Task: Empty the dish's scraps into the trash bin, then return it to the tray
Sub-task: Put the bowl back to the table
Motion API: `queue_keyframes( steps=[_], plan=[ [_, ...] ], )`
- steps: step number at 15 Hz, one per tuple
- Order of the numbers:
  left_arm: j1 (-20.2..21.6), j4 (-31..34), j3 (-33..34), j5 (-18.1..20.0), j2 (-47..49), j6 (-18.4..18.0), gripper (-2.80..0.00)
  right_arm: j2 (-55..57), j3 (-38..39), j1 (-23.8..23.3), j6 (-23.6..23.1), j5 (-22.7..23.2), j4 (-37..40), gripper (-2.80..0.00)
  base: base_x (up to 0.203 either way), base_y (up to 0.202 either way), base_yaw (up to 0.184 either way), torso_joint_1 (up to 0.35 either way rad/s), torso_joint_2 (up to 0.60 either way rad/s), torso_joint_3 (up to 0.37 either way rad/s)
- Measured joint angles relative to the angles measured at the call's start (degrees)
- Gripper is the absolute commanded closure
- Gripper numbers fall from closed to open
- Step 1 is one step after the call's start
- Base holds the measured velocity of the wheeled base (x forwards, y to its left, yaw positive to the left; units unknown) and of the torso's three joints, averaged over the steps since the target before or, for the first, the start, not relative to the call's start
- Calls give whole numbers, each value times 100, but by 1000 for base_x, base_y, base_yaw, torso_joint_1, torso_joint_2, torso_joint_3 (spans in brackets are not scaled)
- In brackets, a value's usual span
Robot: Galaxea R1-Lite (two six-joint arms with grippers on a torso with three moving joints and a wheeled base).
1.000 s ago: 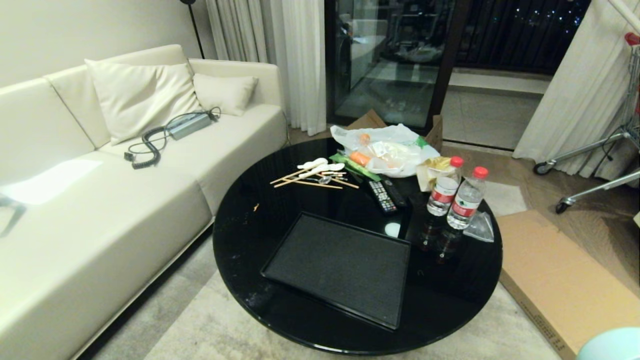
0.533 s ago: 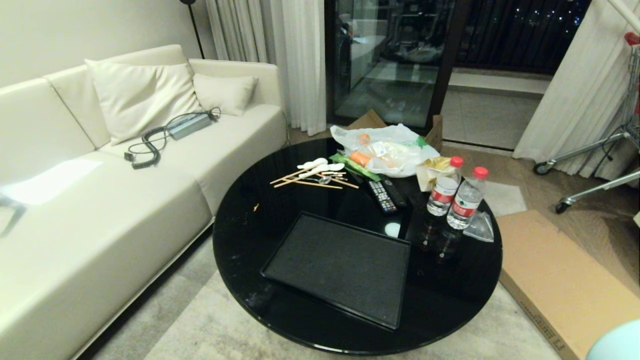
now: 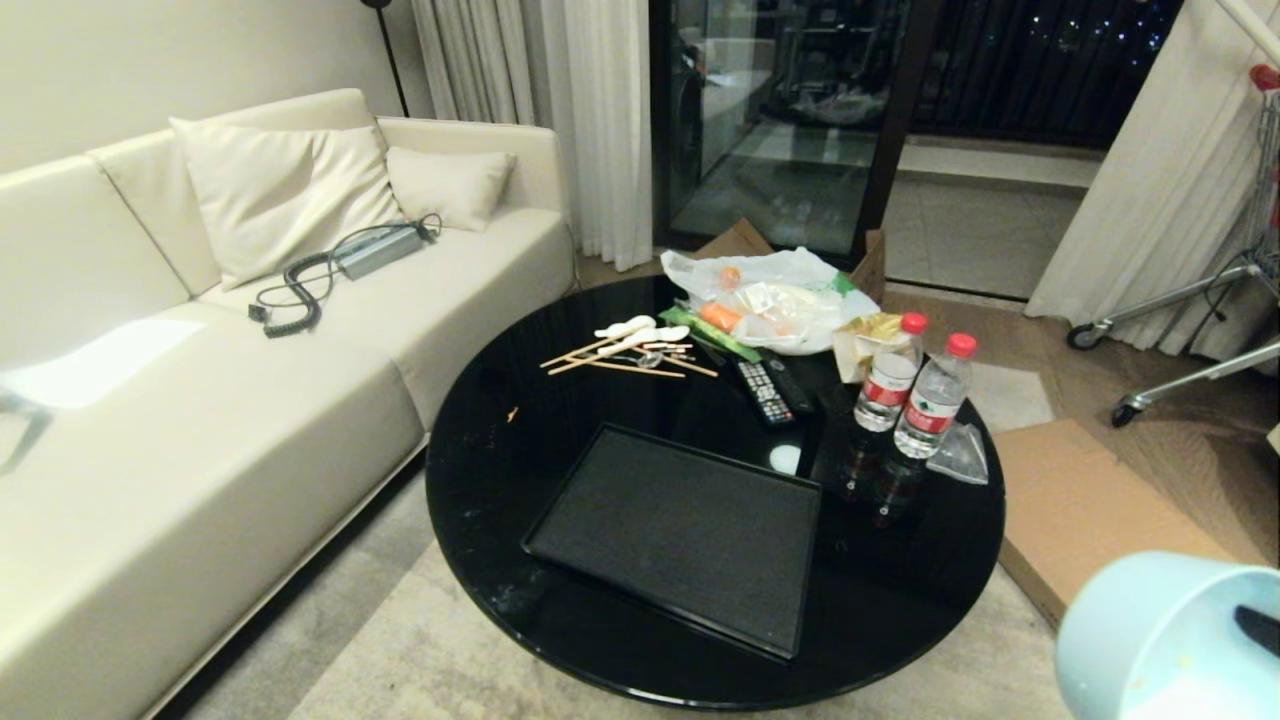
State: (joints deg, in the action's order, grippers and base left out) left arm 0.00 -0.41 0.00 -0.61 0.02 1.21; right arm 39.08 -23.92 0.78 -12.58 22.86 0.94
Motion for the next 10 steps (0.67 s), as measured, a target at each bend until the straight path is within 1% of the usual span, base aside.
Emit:
queue_keyframes(
  steps=[3, 5, 6, 7, 10],
  plan=[
    [0, 0, 0, -2, 0, -1, 0, 1412, -417, 298, -89, 35, -294, 0, 0, 0, 0, 0, 0, 0],
    [0, 0, 0, 1, 0, 0, 0, 2471, -924, 674, 3, -169, -408, 0, 0, 0, 0, 0, 0, 0],
    [0, 0, 0, 1, 0, 0, 0, 2966, -1226, 943, 173, -344, -477, 0, 0, 0, 0, 0, 0, 0],
    [0, -2, 0, -2, 0, 0, 0, 3483, -1559, 1272, 456, -599, -505, 0, 0, 0, 0, 0, 0, 0],
    [0, 0, 0, 3, 0, -2, 0, 4920, -2524, 2146, 1527, -1523, -470, 0, 0, 0, 0, 0, 0, 0]
  ],
)
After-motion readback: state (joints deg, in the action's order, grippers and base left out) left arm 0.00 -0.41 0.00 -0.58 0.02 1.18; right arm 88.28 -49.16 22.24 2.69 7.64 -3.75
